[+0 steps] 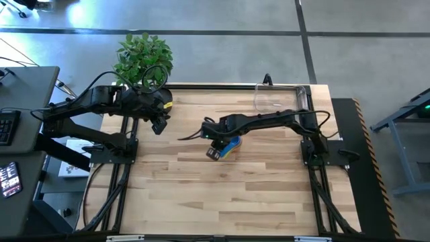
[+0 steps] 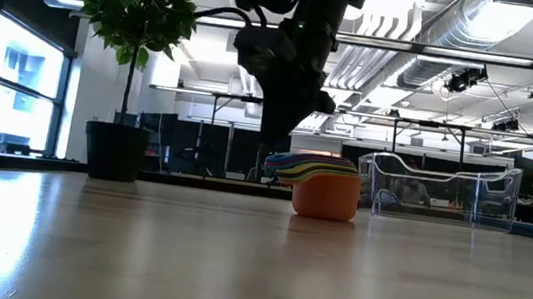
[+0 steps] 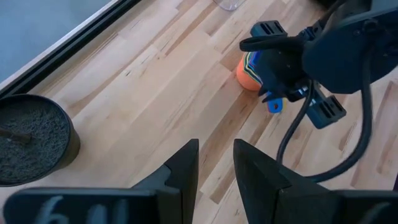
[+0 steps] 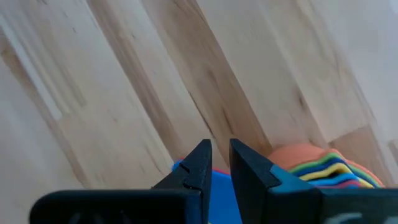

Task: Nest measuring cups in basket
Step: Put the stacked measuring cups into the transparent bin

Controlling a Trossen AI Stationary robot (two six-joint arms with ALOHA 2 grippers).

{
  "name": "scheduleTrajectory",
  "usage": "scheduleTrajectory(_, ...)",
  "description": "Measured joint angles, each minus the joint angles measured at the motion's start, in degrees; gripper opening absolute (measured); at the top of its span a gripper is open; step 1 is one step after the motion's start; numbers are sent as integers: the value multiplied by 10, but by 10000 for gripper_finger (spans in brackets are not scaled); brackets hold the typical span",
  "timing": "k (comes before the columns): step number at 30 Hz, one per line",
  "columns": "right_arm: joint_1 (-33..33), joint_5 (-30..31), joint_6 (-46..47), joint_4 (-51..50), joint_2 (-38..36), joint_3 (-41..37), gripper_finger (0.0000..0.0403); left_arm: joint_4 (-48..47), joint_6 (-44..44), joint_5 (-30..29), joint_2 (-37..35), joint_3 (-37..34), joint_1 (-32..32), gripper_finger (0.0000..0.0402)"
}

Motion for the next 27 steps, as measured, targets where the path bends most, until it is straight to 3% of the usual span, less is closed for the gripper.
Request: scheduleTrajectory(27,21,-19,60,-72,0,-20,48,0,1,0,0,0,0,90)
